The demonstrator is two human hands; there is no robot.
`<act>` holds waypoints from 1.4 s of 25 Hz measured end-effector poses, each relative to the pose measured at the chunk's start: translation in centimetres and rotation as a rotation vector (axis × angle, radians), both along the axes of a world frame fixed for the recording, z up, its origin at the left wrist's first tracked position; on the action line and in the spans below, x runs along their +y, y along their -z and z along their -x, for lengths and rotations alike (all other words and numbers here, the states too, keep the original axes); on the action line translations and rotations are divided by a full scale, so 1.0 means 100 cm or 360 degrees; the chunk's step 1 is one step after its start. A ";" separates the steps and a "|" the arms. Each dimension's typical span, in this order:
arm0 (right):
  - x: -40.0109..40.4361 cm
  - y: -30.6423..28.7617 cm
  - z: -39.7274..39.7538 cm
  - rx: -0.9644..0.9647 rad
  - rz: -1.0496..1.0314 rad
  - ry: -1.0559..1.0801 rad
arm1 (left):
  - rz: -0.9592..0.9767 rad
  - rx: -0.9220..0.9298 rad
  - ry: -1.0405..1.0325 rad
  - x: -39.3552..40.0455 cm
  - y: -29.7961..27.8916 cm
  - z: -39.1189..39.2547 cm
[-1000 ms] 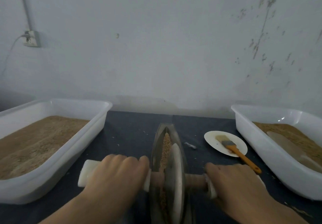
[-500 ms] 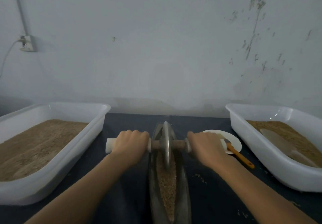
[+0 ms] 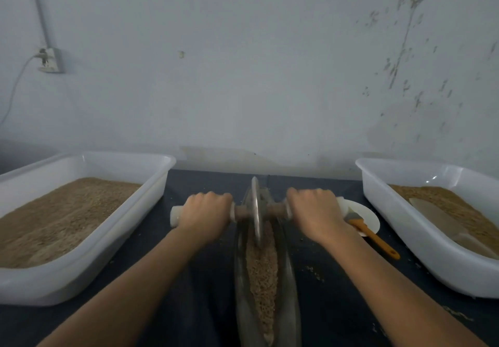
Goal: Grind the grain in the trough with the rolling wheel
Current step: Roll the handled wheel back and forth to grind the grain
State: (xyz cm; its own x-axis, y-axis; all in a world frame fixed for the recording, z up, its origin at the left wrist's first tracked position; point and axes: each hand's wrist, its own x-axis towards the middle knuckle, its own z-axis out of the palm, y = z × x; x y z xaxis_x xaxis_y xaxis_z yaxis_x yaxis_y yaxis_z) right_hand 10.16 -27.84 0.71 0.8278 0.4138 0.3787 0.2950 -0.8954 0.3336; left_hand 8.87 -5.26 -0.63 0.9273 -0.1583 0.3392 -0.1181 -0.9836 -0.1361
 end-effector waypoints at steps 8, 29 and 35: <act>-0.026 0.013 0.085 0.0028 -0.0043 -0.0308 | -0.0203 -0.0034 0.0552 0.027 -0.002 0.086; -0.036 0.012 0.090 0.0390 -0.0012 0.0028 | -0.0212 -0.0106 0.0259 0.030 0.000 0.096; -0.036 0.011 0.089 0.0500 0.0003 0.0108 | -0.0309 -0.0078 0.0157 0.025 0.000 0.098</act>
State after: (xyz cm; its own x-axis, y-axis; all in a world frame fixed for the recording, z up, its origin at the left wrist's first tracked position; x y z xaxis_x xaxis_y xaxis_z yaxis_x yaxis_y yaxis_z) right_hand 1.27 -31.47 -0.41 0.9299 0.3542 0.0992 0.3236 -0.9160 0.2373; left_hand -0.97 -2.71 -0.67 0.8873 -0.3139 0.3378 -0.2009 -0.9225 -0.3297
